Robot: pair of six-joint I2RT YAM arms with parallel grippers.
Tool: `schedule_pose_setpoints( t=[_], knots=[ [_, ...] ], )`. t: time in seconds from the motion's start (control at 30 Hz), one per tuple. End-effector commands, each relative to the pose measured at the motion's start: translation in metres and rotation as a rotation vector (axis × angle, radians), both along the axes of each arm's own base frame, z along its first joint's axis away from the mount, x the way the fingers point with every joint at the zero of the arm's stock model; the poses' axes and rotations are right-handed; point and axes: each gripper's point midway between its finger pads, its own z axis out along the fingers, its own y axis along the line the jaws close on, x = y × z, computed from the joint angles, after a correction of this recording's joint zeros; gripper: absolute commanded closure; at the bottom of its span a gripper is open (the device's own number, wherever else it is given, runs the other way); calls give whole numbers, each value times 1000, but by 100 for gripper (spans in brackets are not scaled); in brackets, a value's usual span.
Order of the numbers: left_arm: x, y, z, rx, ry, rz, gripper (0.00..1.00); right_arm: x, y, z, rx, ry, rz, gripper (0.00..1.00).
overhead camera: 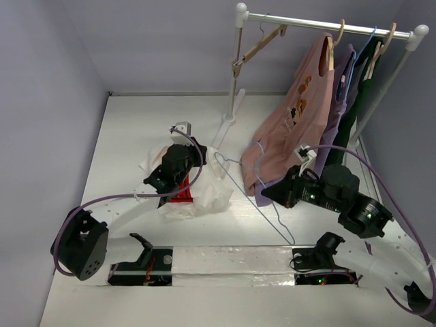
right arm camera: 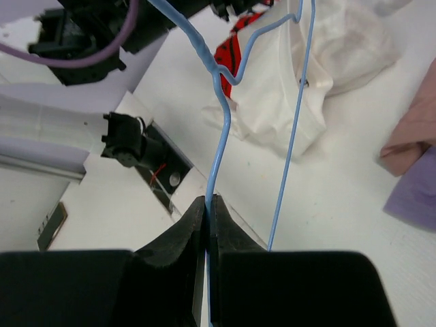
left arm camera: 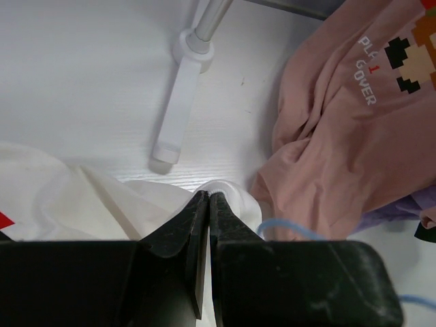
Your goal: Place the t-shirt on the hanger
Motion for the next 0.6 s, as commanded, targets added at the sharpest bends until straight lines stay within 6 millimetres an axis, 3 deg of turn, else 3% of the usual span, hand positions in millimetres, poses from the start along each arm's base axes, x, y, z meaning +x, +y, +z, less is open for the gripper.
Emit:
schedule_pose_setpoints(
  t=[0.0, 0.57],
  knots=[
    [8, -11, 42, -75, -91, -29, 100, -13, 11, -13, 7, 44, 87, 100],
    [-4, -11, 44, -104, -95, -60, 100, -5, 48, -19, 71, 30, 116, 100]
  ],
)
